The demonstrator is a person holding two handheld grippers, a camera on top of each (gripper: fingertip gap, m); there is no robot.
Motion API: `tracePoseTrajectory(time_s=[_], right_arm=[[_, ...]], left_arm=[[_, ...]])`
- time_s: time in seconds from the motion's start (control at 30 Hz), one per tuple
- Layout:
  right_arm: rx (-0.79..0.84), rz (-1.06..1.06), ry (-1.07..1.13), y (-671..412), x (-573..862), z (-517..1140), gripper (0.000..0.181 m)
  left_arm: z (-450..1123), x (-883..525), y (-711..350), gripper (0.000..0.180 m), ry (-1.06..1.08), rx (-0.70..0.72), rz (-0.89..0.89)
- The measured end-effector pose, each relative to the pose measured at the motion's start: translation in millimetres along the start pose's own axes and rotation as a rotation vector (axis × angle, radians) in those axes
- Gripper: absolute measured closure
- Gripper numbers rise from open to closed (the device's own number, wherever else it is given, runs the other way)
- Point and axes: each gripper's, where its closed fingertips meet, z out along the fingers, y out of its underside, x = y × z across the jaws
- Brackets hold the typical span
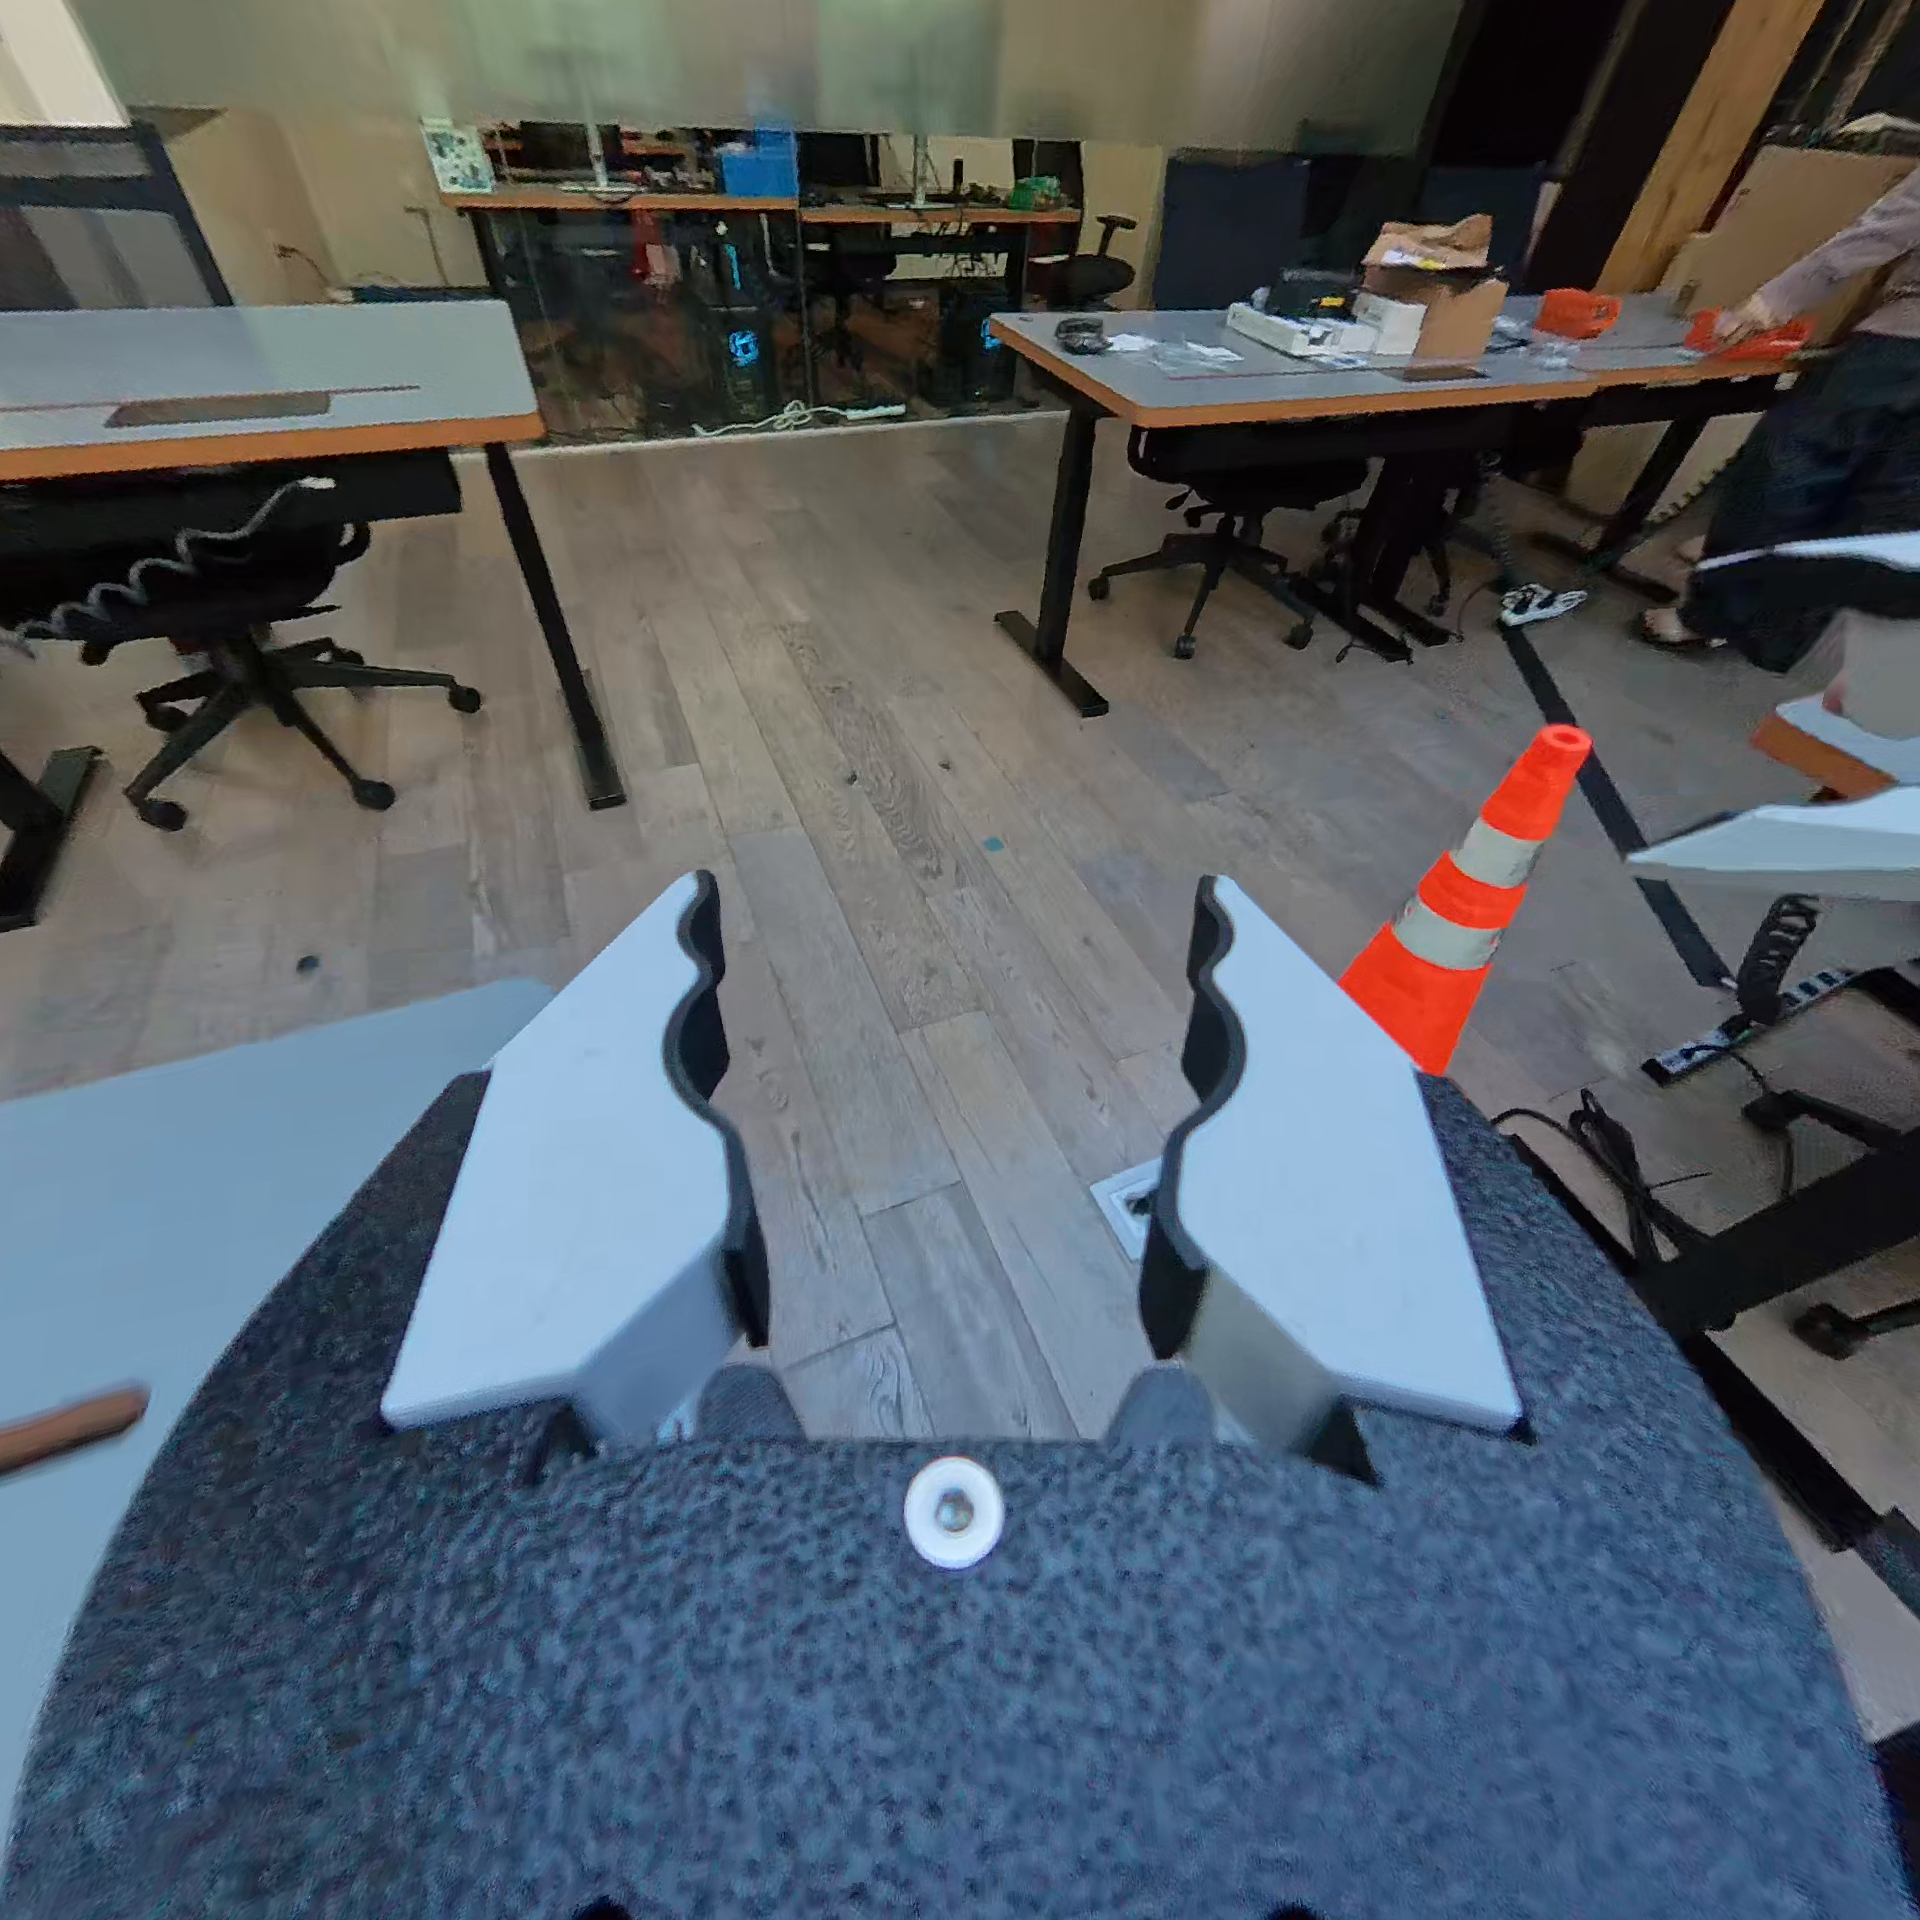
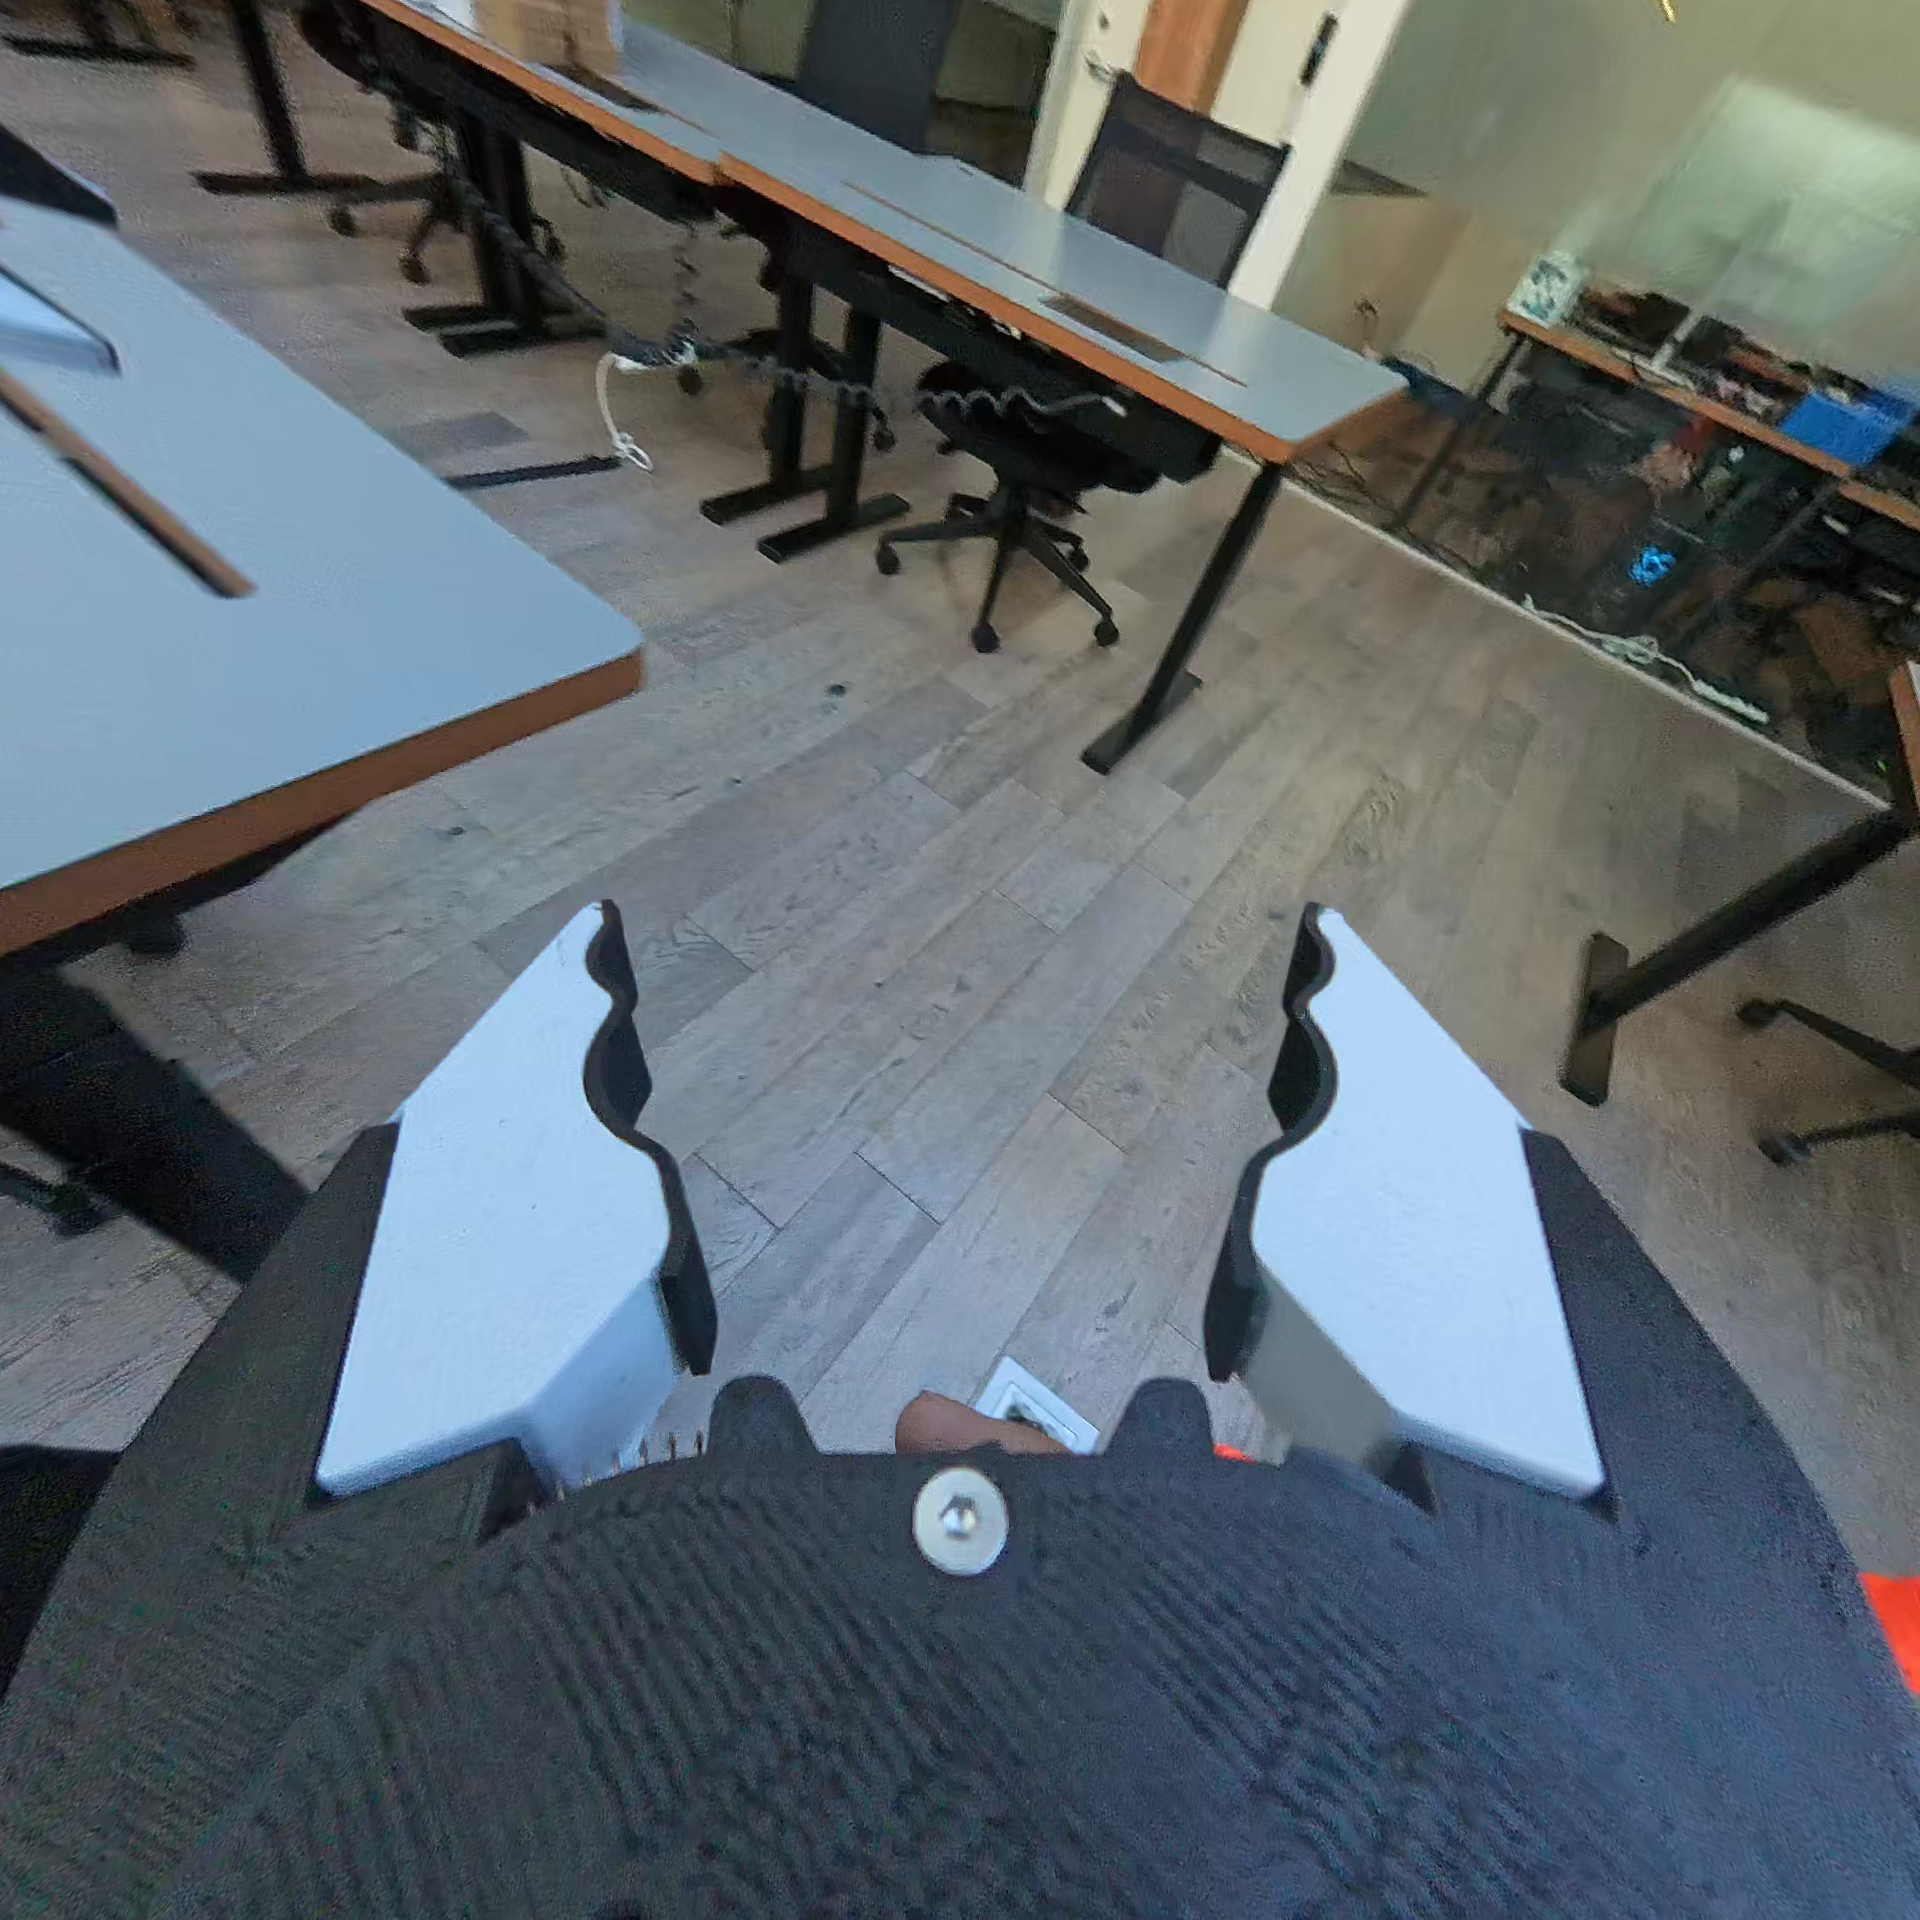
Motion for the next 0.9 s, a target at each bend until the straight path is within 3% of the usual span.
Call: tracePoseTrajectory(time_s=[0.23,0.4,0.63,0.77,0.9], right_arm=[[-0.171,0.091,0.159,41.2,126.4,109.5,0.06],[-0.178,0.14,0.155,43.5,179.6,246.8,0.063],[-0.103,-0.137,-0.257,-72.4,183.8,575.6,0.061],[0.001,-0.317,-0.523,-178.4,121.4,736.4,0.06],[0.099,-0.338,-0.77,-261.4,25.3,853.7,0.058]], left_arm=[[182.2,-113.4,-59.6,0.093,0.07,-0.013,-0.003],[275.8,-237.2,-55.0,0.097,-0.041,-0.038,0.012],[349.4,-440.9,-54.5,0.097,-0.342,-0.06,-0.152],[345.0,-547.2,-66.7,0.096,-0.552,-0.031,-0.26],[324.5,-639.6,-71.4,0.094,-0.76,0.0,-0.271]])
